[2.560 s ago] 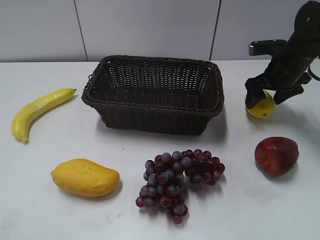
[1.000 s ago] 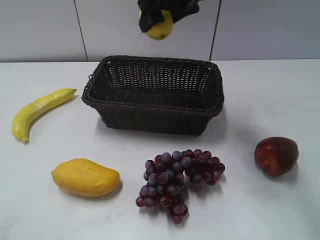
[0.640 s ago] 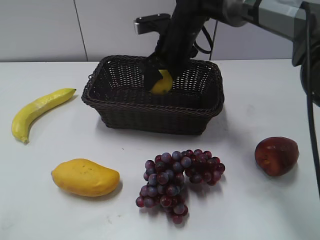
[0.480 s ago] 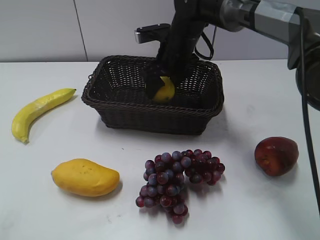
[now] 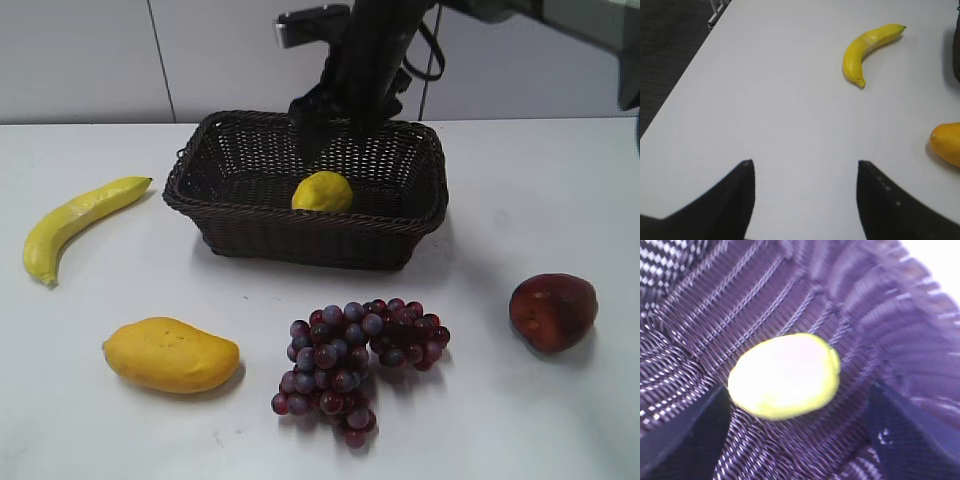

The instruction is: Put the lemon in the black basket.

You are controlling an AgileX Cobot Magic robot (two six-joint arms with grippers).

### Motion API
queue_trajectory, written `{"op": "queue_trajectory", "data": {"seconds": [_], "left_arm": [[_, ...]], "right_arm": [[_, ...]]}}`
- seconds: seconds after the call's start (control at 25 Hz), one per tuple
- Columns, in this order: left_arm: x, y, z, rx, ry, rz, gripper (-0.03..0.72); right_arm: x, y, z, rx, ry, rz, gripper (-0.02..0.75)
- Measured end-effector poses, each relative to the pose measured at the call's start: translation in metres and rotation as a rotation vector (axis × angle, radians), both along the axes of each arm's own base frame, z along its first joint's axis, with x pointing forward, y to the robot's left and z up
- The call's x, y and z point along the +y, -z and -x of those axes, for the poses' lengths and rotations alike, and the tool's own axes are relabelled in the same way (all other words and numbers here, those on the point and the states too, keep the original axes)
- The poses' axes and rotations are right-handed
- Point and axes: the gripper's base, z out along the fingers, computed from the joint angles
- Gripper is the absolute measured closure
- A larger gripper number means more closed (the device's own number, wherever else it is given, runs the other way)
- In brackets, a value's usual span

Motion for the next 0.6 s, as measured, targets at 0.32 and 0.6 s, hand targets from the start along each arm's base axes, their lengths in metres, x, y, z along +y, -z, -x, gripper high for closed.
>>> {"op": "queue_trajectory", "data": {"seconds": [0.32,0.6], "left_arm": [[0.0,0.0,0.0,0.0,0.0,0.0,0.216],[0.0,0.0,0.0,0.0,0.0,0.0,0.216]], "right_arm": [[-0.093,-0.058,-0.02,-0.069,0.207,-0.01,0.118],[-0.168,-0.068,-0.033,-0.055,0.39,0.007,0.146]]}}
